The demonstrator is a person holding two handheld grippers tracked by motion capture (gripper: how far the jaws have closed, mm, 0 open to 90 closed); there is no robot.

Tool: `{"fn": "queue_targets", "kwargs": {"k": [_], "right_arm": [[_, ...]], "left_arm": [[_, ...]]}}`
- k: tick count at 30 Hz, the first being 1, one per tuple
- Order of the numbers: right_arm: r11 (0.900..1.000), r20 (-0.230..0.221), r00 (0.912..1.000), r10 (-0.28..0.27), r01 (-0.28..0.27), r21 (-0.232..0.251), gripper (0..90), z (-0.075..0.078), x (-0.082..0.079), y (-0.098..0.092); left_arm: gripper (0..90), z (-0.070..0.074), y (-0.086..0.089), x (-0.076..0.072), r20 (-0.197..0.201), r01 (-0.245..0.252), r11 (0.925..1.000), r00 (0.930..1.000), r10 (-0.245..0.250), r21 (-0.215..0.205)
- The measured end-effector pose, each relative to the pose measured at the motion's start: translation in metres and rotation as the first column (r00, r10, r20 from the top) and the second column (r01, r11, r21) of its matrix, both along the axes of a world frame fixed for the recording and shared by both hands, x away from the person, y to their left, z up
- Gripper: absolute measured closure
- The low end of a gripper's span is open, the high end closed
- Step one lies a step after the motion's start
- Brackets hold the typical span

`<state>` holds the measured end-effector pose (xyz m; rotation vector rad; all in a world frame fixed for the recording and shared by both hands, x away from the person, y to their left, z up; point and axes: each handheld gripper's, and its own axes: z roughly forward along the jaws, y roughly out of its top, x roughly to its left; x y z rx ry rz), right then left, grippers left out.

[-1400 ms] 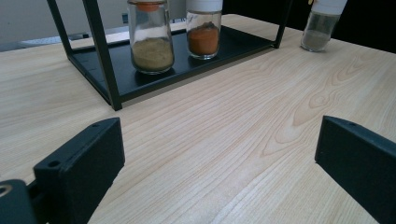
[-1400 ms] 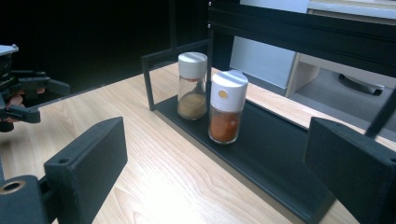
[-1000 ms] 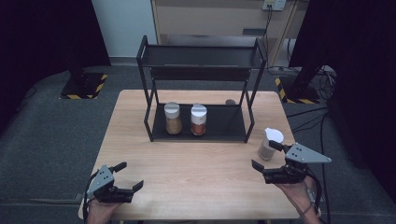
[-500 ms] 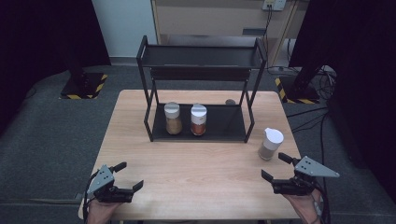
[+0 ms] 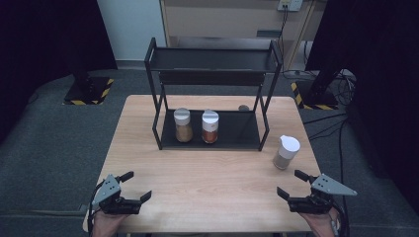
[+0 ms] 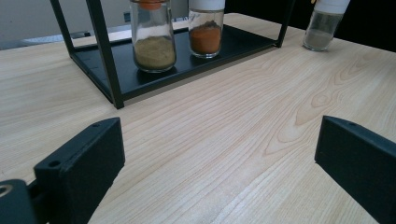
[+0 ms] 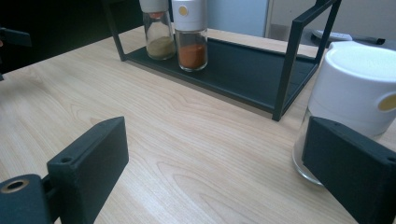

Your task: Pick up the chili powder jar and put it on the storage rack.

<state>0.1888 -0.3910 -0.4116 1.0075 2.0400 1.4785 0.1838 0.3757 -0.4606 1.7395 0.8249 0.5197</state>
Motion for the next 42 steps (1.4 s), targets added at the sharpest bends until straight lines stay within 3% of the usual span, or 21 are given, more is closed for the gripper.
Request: {"fn": "queue_targets", "kwargs": {"k": [42], "right_arm": [[1.0, 0.027, 0.9994, -0.021, 0.021, 0.009, 7.5, -0.0078, -0.0029, -0.002]], "left_arm": [[0.8, -0.0005, 0.0001, 0.0003, 0.008, 0.006, 1.0, 0.9999, -0.006, 0.003]]}}
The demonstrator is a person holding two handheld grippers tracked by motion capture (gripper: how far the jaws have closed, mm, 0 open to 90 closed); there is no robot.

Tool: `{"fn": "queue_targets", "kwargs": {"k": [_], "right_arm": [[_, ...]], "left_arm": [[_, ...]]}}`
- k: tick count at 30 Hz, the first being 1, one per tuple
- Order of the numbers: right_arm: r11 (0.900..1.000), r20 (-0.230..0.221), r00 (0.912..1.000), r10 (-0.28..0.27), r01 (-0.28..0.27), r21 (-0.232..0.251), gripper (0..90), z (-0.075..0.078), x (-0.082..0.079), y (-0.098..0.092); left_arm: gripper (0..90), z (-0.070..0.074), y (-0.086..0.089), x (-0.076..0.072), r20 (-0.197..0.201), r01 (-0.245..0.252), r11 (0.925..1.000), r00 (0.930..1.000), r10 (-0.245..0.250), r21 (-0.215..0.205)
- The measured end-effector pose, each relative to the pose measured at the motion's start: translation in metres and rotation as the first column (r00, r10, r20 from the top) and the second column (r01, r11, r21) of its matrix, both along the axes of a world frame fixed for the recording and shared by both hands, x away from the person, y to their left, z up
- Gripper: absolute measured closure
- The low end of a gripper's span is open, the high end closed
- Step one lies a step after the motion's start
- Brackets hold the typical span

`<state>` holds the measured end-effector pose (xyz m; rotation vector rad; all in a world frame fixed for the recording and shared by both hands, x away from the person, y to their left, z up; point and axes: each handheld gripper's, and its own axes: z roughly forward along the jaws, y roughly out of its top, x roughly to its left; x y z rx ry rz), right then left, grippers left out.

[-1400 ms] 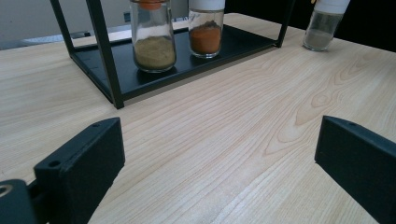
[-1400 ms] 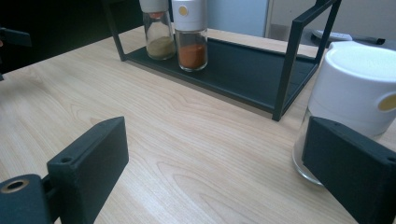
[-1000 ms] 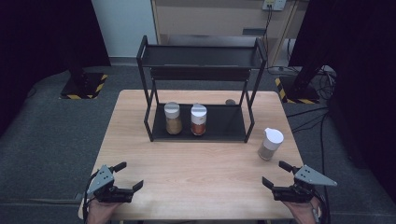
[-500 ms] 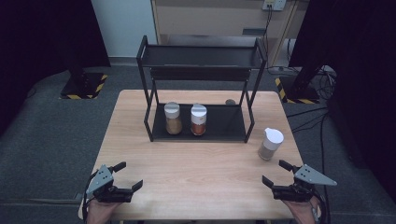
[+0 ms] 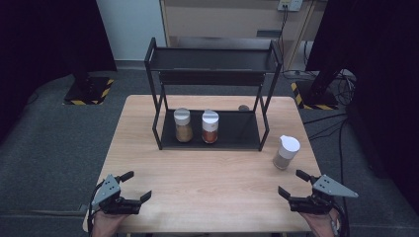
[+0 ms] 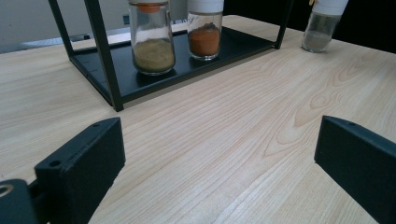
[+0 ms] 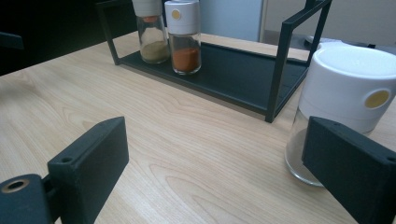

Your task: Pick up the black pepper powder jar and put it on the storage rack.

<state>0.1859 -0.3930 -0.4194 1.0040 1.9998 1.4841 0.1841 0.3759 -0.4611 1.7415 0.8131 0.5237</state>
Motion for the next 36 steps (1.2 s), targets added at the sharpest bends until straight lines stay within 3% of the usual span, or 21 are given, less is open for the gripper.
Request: {"fn": "queue_targets", "kwargs": {"k": [10, 20, 36], "right_arm": [[0.999, 0.034, 0.9986, -0.04, 0.039, 0.016, 6.7, 0.004, -0.006, -0.001], [0.995, 0.031, 0.9949, -0.096, 0.096, 0.007, 5.7, 0.016, -0.005, -0.004], [0.994, 0.04, 0.9934, -0.108, 0.109, -0.026, 5.9, 0.033, 0.016, -0.012]], "left_arm": [[0.8, -0.001, 0.001, 0.0, 0.0, -0.002, 1.0, 1.0, 0.002, -0.006], [0.9, -0.001, 0.0, 0.0, 0.0, 0.0, 1.0, 1.0, 0.0, -0.004], [0.9, 0.0, 0.0, 0.0, -0.003, -0.001, 1.0, 1.0, 0.001, -0.001]]}}
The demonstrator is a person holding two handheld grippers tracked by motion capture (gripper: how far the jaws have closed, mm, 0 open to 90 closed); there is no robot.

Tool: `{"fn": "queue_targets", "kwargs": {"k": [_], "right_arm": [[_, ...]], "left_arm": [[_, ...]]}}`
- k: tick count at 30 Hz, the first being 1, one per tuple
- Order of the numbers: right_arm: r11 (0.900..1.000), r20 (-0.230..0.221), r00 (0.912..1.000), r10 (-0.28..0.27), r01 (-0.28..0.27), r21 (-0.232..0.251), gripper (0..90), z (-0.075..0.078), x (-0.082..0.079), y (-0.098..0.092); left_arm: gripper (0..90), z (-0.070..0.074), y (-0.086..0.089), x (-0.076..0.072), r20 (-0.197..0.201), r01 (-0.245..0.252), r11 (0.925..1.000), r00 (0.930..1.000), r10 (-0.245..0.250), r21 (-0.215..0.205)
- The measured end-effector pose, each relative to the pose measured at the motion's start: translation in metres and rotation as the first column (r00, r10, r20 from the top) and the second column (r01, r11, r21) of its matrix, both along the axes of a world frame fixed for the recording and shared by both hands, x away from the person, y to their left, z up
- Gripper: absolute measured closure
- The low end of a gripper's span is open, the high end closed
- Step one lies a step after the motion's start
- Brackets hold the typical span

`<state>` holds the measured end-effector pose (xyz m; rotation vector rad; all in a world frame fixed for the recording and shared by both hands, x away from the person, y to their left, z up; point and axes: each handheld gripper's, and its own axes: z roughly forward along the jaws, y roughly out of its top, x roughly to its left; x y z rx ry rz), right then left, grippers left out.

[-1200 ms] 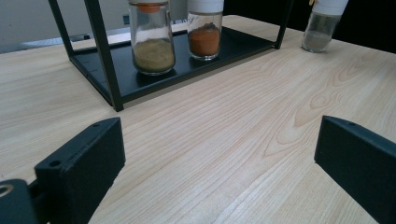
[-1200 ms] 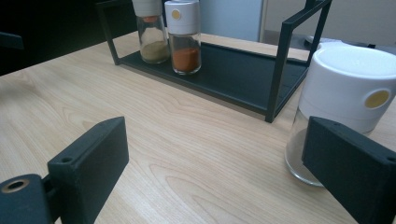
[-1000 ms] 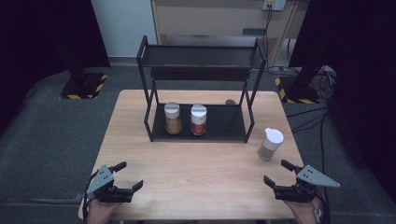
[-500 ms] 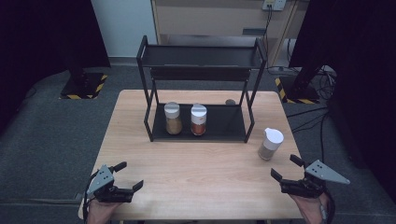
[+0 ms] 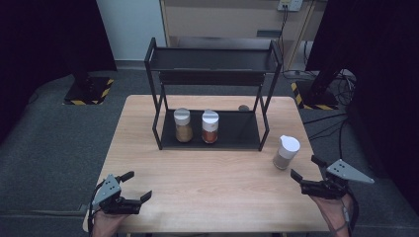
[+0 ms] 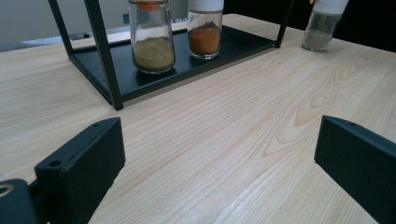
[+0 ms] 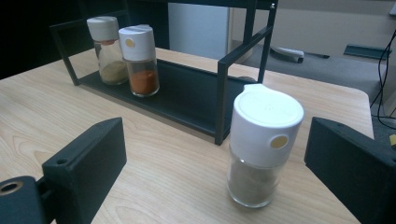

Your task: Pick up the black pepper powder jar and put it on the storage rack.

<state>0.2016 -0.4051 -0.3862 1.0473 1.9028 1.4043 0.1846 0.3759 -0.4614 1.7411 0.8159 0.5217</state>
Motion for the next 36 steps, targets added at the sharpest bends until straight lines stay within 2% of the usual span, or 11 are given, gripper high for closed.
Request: {"fn": "queue_targets", "kwargs": {"k": [7, 11, 24, 29, 36], "right_arm": [[1.0, -0.01, 0.9999, 0.01, -0.01, 0.009, 6.3, 0.005, 0.013, -0.008], [1.0, -0.013, 0.9998, 0.012, -0.012, -0.001, 6.7, 0.005, 0.021, -0.011], [1.0, -0.029, 0.9995, 0.015, -0.016, -0.022, 7.1, 0.004, 0.048, -0.01], [1.0, -0.04, 0.9987, 0.029, -0.03, -0.005, 7.3, 0.0, 0.058, -0.011], [0.999, -0.069, 0.997, 0.037, -0.038, -0.011, 7.7, -0.006, 0.074, -0.01]], "left_arm": [[0.9, 0.0, 0.0, 0.0, -0.003, -0.002, 1.0, 1.0, 0.002, 0.001], [0.9, 0.0, 0.0, 0.0, -0.004, -0.003, 1.0, 1.0, 0.003, 0.002], [0.9, 0.001, 0.0, 0.0, -0.005, -0.005, 1.0, 1.0, 0.005, 0.004], [0.9, 0.001, -0.001, 0.0, -0.006, -0.006, 1.0, 1.0, 0.006, 0.005], [0.9, 0.001, -0.001, 0.0, -0.008, -0.009, 0.9999, 0.9999, 0.009, 0.006]]}}
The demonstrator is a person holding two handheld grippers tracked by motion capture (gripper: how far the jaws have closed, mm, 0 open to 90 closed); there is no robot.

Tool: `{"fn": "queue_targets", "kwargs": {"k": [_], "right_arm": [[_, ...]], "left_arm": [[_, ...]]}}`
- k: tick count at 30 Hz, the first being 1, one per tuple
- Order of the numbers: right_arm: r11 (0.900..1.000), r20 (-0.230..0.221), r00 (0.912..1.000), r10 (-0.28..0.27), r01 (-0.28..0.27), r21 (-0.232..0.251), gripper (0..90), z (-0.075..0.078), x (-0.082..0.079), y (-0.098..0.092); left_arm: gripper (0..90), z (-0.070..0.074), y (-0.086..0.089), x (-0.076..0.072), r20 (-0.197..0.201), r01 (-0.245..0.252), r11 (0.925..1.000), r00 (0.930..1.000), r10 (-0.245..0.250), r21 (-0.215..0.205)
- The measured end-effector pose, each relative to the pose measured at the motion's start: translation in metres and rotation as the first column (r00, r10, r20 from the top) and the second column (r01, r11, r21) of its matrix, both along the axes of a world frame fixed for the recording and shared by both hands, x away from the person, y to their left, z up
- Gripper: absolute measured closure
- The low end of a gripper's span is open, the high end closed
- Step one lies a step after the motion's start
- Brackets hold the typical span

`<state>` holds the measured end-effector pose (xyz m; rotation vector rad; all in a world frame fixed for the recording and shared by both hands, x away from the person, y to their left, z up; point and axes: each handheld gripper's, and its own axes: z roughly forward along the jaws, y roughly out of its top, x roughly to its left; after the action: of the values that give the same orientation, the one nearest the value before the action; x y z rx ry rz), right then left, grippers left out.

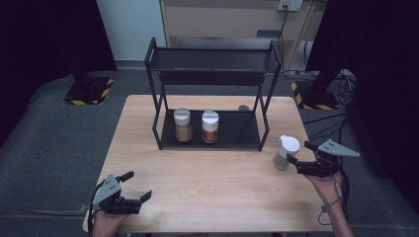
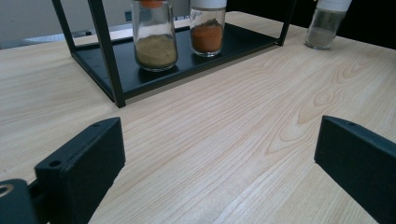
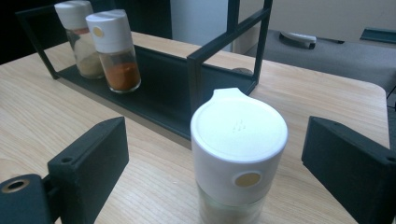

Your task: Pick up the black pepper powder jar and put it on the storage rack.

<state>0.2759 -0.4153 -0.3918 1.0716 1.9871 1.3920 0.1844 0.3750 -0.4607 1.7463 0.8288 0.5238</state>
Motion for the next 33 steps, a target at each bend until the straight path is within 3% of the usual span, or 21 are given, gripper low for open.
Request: {"fn": "queue_targets", "kwargs": {"k": [29, 33], "right_arm": [[1.0, -0.091, 0.9958, -0.005, 0.004, -0.013, 11.3, -0.024, 0.045, 0.012], [1.0, -0.092, 0.9956, -0.014, 0.014, -0.009, 16.1, -0.028, 0.046, 0.012]], "left_arm": [[0.9, 0.0, 0.0, 0.0, -0.001, -0.002, 1.0, 1.0, 0.002, 0.001], [0.9, 0.0, 0.0, 0.0, -0.001, -0.002, 1.0, 1.0, 0.002, 0.001]]}}
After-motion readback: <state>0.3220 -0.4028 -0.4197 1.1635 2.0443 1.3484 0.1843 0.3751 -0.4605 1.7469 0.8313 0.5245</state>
